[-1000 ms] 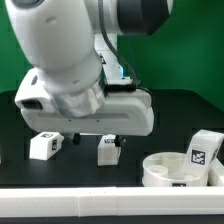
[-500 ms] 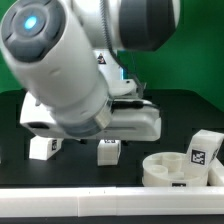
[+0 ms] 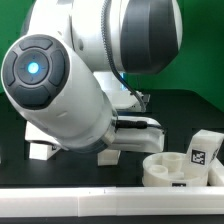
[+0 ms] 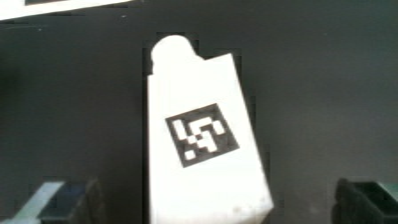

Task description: Assemble stool

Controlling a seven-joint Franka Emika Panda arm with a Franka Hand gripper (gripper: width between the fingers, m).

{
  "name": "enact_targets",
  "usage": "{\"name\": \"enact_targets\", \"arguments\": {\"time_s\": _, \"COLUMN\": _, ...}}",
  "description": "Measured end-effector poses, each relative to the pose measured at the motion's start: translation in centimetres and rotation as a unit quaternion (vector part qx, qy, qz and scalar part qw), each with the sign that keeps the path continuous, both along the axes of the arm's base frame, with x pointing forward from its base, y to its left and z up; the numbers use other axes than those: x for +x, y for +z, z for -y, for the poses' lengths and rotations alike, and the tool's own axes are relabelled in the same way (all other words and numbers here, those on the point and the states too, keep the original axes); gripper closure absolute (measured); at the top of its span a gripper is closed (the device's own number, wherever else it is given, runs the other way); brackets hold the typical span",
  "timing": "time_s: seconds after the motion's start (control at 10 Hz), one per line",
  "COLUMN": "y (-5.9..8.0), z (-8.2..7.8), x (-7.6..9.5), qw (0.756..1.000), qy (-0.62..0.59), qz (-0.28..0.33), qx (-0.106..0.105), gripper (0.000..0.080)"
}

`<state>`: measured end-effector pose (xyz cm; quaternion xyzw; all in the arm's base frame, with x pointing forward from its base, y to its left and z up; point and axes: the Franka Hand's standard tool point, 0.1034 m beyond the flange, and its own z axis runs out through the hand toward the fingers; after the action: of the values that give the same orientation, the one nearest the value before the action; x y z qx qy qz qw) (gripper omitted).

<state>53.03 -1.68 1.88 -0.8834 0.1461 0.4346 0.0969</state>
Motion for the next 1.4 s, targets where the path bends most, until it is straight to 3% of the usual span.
{"name": "enact_targets", "arguments": {"time_s": 0.3, "y": -1.5, "z": 0.3, "x": -1.0, "qw": 1.0, "qy": -0.009, "qz": 0.011, "qx": -0.01, "gripper": 0.015}}
{"name": "enact_targets", "arguments": {"time_s": 0.6, "y": -1.5, "z": 0.1, "x": -1.0, "qw": 1.0, "qy": -0.008, "qz": 0.012, "qx": -0.01, "gripper": 0.019}}
{"name": "enact_targets", "arguments": {"time_s": 0.8, "y": -1.5, "z": 0.1, "x": -1.0, "qw": 1.0, "qy": -0.008, "qz": 0.012, "qx": -0.01, "gripper": 0.0472}}
{"name": "enact_targets", "arguments": {"time_s": 1.2, "y": -1.5, "z": 0.7, "x": -1.0, "qw": 1.0, "qy": -0.013, "qz": 0.013, "qx": -0.01, "gripper": 0.0471}}
{"name": "enact_targets", "arguments": {"time_s": 1.3, "y": -0.8, "z": 1.2, "x": -0.6, "qw": 1.0, "qy": -0.015, "qz": 0.012, "qx": -0.009, "gripper": 0.0471}}
{"name": "enact_targets", "arguments": {"time_s": 1.4, "y": 0.9, "z": 1.9, "x": 0.3, "qw": 1.0, "qy": -0.009, "qz": 0.012, "qx": -0.01, "gripper": 0.0471}}
